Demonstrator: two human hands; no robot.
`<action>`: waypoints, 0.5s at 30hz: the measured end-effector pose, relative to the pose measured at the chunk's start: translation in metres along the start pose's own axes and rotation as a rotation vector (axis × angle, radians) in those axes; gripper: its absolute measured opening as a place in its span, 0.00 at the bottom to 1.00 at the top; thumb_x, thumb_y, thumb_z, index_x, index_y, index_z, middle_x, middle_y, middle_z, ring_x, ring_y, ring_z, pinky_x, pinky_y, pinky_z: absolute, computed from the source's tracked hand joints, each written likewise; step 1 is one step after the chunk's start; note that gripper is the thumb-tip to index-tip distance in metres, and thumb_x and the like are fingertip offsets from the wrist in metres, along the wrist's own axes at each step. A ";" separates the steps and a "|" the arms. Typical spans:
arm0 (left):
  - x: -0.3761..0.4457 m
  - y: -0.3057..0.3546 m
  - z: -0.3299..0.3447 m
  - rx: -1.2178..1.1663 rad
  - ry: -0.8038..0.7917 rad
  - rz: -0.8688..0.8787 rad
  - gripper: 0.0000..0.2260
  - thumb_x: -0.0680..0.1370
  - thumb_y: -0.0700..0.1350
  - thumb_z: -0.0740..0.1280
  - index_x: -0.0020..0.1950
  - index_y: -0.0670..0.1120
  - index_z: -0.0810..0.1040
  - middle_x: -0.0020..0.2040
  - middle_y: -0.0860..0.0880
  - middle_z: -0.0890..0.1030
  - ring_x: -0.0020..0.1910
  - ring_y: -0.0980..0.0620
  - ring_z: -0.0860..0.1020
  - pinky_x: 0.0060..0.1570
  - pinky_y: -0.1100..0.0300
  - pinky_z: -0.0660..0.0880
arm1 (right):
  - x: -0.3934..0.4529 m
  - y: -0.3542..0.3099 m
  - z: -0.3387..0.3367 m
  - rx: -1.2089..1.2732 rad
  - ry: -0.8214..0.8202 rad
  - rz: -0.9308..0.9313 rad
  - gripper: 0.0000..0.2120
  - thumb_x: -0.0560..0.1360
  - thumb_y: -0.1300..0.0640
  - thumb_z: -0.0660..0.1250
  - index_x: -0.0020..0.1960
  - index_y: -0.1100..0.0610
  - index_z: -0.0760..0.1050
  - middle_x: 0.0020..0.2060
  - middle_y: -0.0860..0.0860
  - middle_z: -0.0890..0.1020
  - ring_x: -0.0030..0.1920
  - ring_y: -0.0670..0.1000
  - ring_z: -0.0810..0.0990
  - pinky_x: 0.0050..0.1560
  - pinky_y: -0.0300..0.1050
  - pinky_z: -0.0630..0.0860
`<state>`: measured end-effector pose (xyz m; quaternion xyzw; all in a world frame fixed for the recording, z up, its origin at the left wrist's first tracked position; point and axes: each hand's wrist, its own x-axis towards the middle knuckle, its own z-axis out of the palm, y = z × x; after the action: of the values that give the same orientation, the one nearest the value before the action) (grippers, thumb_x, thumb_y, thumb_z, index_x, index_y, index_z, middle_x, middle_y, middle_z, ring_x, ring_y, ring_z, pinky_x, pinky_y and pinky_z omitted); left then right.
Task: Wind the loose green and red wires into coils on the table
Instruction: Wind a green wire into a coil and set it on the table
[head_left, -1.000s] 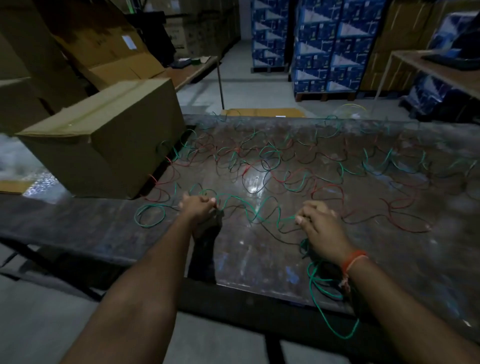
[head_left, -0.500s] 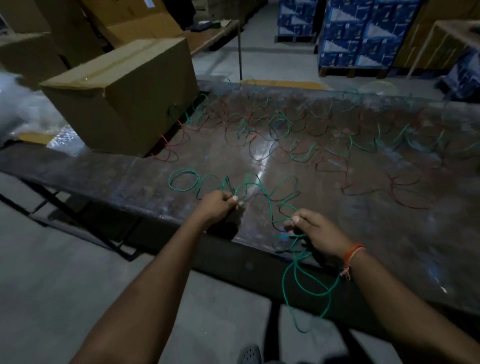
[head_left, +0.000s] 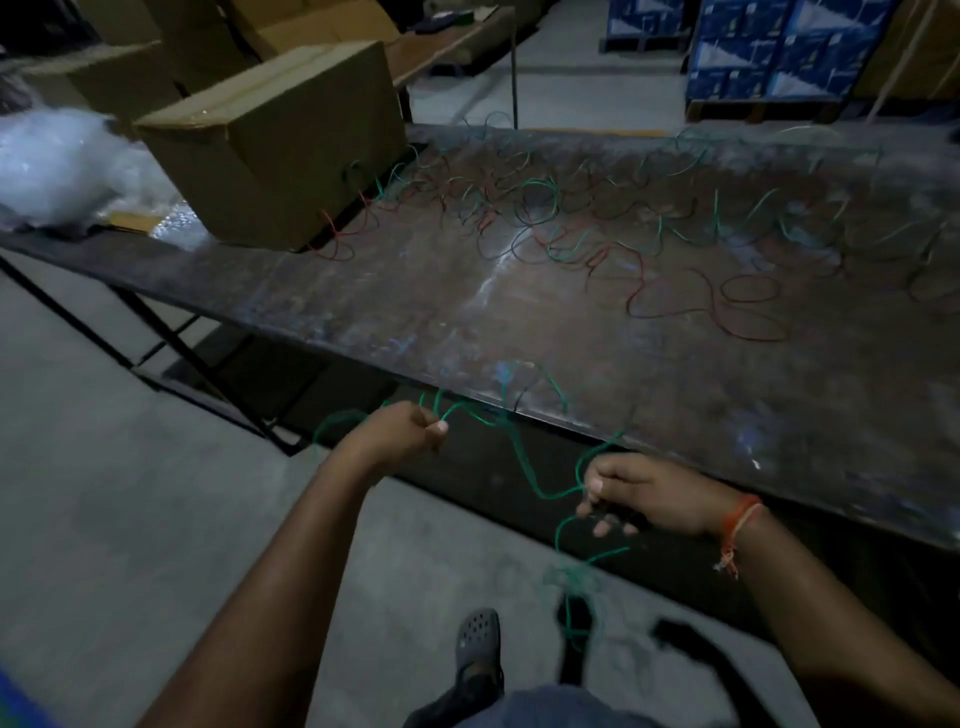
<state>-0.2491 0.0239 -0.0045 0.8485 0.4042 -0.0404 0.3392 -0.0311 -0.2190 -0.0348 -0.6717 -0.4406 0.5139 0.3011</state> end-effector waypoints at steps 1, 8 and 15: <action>-0.016 0.004 0.003 0.068 0.035 -0.026 0.20 0.81 0.50 0.65 0.29 0.48 0.76 0.29 0.50 0.75 0.32 0.52 0.72 0.38 0.59 0.66 | -0.011 0.006 0.001 -0.023 -0.043 0.017 0.10 0.86 0.57 0.57 0.47 0.56 0.73 0.48 0.55 0.84 0.42 0.49 0.82 0.37 0.39 0.75; -0.064 0.029 0.026 -0.484 0.160 -0.005 0.11 0.83 0.45 0.64 0.46 0.45 0.84 0.41 0.51 0.84 0.37 0.58 0.76 0.40 0.60 0.70 | -0.045 0.018 -0.008 -0.215 0.153 -0.236 0.10 0.84 0.58 0.62 0.44 0.52 0.75 0.37 0.46 0.79 0.38 0.46 0.83 0.42 0.42 0.75; -0.063 0.082 0.040 -1.052 0.039 0.118 0.10 0.83 0.42 0.59 0.44 0.46 0.76 0.44 0.45 0.83 0.43 0.51 0.79 0.43 0.60 0.69 | -0.064 -0.009 -0.017 -0.115 0.221 -0.391 0.10 0.84 0.57 0.61 0.47 0.56 0.77 0.35 0.44 0.78 0.38 0.42 0.75 0.43 0.38 0.73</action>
<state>-0.2250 -0.0784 0.0312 0.5856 0.3276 0.2029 0.7132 -0.0229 -0.2724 0.0047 -0.6419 -0.5553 0.3431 0.4024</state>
